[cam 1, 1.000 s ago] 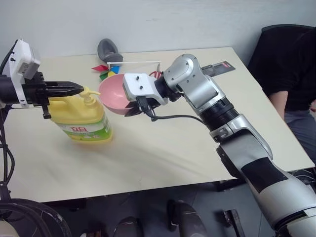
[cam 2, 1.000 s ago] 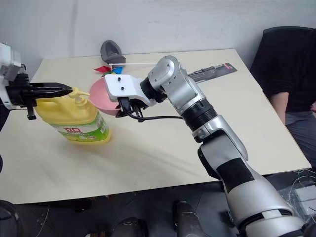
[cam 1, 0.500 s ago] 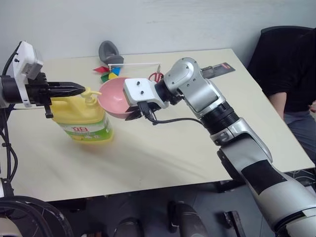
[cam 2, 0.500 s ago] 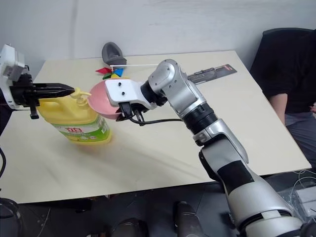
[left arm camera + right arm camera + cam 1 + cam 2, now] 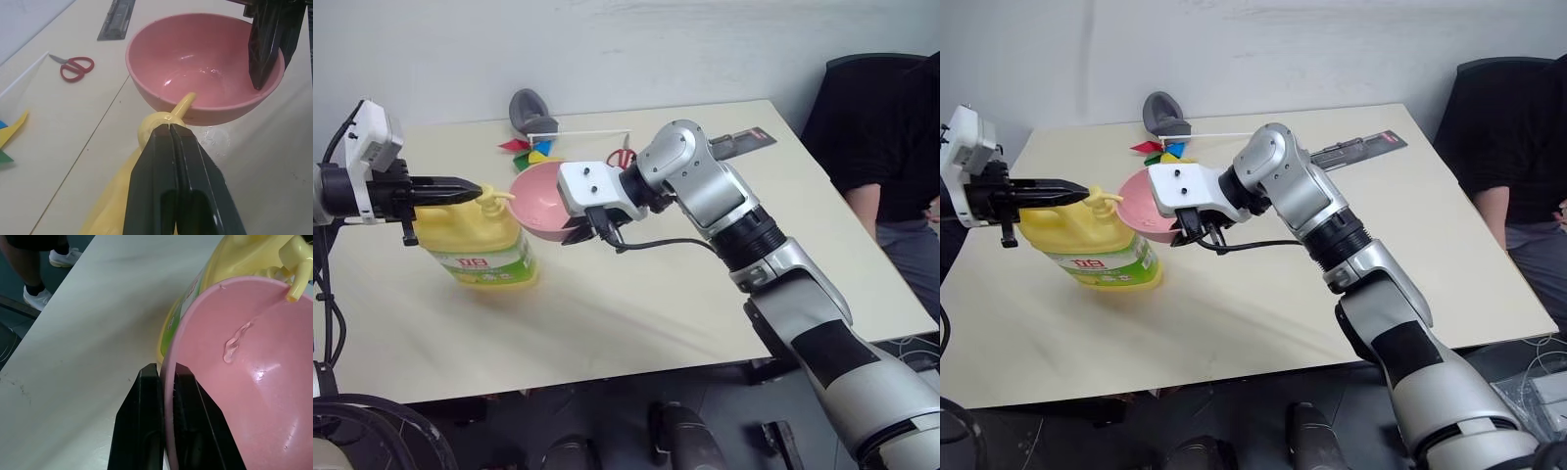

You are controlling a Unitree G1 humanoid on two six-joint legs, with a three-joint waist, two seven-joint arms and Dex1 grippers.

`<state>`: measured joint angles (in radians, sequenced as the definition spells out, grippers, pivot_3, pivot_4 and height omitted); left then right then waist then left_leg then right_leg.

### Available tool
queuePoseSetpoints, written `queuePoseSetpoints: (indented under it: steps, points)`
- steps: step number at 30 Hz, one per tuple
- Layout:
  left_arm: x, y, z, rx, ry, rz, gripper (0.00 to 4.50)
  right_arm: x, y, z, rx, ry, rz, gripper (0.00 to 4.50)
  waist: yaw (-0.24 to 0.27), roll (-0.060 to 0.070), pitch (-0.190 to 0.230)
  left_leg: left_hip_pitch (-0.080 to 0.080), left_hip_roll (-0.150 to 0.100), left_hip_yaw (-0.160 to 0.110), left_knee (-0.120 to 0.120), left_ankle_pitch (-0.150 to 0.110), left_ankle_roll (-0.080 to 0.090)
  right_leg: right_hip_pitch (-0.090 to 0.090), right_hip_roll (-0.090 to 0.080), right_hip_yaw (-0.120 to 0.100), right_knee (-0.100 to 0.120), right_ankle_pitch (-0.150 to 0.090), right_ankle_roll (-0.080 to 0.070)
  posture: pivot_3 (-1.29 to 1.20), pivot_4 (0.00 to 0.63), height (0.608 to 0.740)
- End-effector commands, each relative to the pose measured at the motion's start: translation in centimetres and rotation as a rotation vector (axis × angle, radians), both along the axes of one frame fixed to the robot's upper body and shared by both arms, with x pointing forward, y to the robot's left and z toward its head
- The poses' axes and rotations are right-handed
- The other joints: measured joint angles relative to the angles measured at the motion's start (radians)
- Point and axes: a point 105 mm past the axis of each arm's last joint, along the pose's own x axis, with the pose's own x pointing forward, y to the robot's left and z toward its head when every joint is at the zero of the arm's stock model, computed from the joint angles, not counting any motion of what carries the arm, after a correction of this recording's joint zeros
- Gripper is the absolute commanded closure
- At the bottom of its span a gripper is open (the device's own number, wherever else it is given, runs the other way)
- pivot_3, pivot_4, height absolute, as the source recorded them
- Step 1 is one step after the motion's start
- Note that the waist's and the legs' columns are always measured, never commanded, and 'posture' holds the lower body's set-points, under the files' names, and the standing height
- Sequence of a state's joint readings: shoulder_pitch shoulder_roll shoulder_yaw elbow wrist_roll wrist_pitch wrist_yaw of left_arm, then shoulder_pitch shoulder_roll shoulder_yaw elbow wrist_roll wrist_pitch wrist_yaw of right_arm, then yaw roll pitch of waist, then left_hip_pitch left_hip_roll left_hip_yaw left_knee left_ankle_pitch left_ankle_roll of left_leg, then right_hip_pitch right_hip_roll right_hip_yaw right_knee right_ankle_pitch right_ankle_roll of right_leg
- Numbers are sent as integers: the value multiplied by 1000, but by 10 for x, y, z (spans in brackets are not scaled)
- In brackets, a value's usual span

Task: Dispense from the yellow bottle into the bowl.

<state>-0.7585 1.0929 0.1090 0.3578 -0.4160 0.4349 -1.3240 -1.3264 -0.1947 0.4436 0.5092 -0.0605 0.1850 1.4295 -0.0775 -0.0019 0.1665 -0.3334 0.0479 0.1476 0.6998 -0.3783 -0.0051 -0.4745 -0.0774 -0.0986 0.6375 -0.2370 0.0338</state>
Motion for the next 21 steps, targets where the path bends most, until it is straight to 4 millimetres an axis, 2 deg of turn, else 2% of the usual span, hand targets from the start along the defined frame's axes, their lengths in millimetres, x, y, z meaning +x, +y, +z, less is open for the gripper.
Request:
queuePoseSetpoints:
  steps: [1,3,5,9,13,16,21]
  points:
    - [0,10,-72,120,268,58,4479,-10,6,11,23,-36,51,4500,0,1,-1,0,0,0,0,0,0,0,0,0,0,0,0,0,150,740]
    - [5,7,-58,83,229,64,4479,-11,5,10,22,-36,52,4500,0,2,-1,0,0,0,0,0,0,0,0,0,0,0,0,0,150,740]
    - [11,3,-35,41,156,65,4479,-10,4,10,22,-40,51,4500,1,2,-1,0,0,0,0,0,0,0,0,0,0,0,0,0,150,740]
    - [13,-8,-2,-32,74,44,4479,-10,2,12,26,-45,51,4500,5,1,-1,-2,-1,0,0,0,0,-1,0,-1,0,0,0,0,150,740]
    - [-5,-28,48,-139,-2,-51,4479,-14,-4,17,39,-44,60,4500,8,-5,3,-5,-1,0,0,0,0,-4,0,0,0,0,0,0,150,740]
    - [-25,-36,62,-144,0,-112,3882,-17,-13,16,42,-39,53,4500,7,-9,5,-10,0,-1,0,0,0,-7,0,-2,-1,0,0,0,150,740]
    - [-54,-39,75,-93,-36,-148,2354,-17,-42,0,43,-10,-16,4500,-2,-10,6,-18,0,-4,1,0,0,-11,-1,-4,-6,0,0,0,150,740]
